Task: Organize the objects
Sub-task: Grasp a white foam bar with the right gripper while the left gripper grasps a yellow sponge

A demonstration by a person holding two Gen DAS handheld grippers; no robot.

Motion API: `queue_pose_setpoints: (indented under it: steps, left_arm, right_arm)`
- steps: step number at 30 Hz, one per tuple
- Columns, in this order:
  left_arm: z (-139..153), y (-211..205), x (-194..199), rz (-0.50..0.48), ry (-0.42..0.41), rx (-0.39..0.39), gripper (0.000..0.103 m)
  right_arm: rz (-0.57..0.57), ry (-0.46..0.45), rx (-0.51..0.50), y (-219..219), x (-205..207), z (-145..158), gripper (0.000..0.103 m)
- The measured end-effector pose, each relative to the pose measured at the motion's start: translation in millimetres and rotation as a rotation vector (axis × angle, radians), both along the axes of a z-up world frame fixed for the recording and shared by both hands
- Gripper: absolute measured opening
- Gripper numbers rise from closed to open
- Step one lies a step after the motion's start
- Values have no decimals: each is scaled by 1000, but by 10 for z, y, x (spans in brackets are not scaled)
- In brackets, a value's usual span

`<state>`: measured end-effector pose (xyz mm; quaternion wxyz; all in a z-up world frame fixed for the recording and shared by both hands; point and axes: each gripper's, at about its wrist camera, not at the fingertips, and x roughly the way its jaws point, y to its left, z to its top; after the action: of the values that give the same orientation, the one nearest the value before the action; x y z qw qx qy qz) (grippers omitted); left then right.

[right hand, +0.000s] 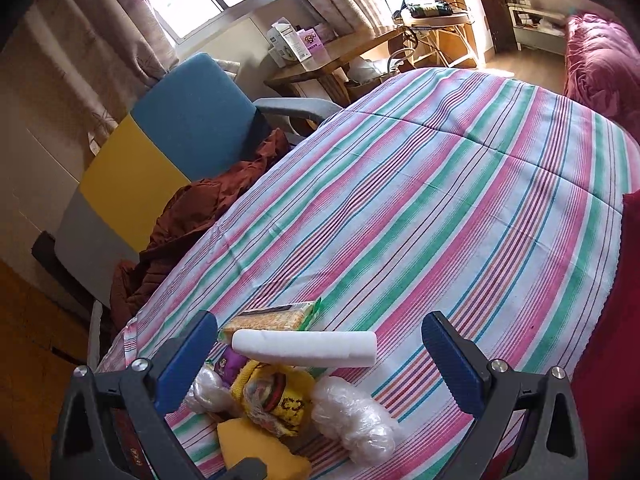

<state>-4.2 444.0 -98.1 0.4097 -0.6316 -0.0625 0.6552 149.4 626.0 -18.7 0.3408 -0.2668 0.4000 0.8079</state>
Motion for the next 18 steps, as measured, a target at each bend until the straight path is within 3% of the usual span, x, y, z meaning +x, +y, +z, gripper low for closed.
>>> queue_pose_setpoints:
  steps: [2,4,7,18]
  left_arm:
    - [-86,69,4,-2,5,-18,81]
    - [-52,67,31,-40,62,-16,69]
    - [-39,-18,53,-86,80,-1,64]
    - [143,-797,84,-113,277,-52,62]
  right_arm:
    - [-5,1,-12,19,6,-19,103]
    - [-10,2,-22,34,14,-33,103]
    - [-10,-9,-33,52,8,-54,103]
    - [145,-154,2,-111,-353,-162,103]
